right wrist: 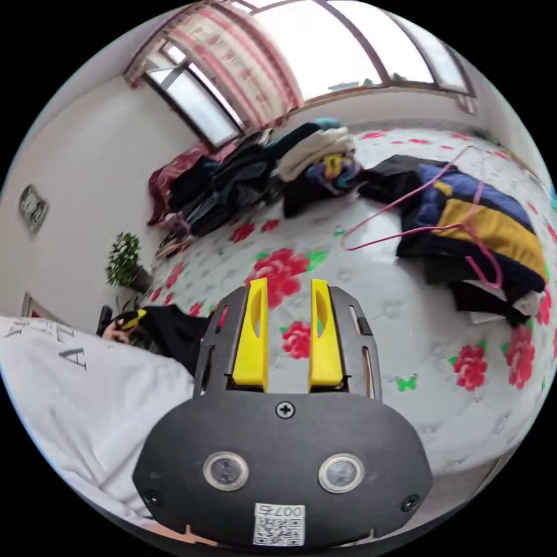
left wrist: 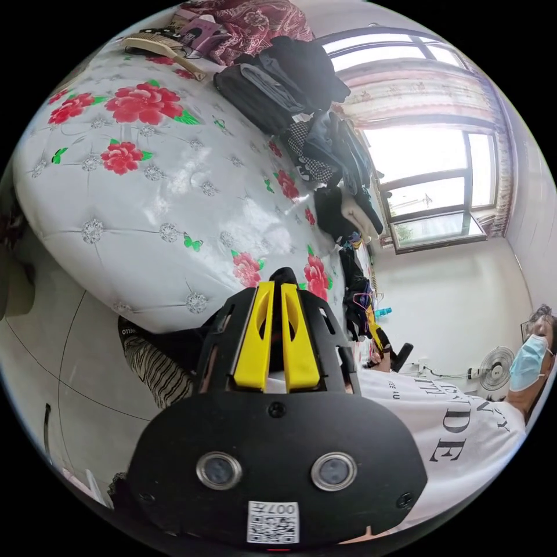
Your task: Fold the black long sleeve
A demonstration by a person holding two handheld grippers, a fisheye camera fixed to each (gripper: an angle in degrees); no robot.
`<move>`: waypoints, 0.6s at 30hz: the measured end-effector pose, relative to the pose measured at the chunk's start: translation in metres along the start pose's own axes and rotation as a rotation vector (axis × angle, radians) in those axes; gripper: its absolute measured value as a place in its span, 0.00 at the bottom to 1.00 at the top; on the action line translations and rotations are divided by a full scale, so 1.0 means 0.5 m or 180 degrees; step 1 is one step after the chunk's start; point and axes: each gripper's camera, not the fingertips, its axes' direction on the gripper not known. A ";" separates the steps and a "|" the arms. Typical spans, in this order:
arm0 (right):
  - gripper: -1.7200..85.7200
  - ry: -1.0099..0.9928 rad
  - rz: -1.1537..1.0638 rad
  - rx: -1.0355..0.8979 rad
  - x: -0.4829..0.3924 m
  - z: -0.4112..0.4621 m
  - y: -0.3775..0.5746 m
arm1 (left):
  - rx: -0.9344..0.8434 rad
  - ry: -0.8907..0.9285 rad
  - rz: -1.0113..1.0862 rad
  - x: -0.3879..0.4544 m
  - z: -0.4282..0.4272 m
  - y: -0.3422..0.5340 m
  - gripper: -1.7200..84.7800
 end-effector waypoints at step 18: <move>0.03 -0.0208 -0.0386 -0.0736 -0.315 0.106 -0.044 | -0.0097 0.0008 0.0516 0.078 -0.073 -0.004 0.01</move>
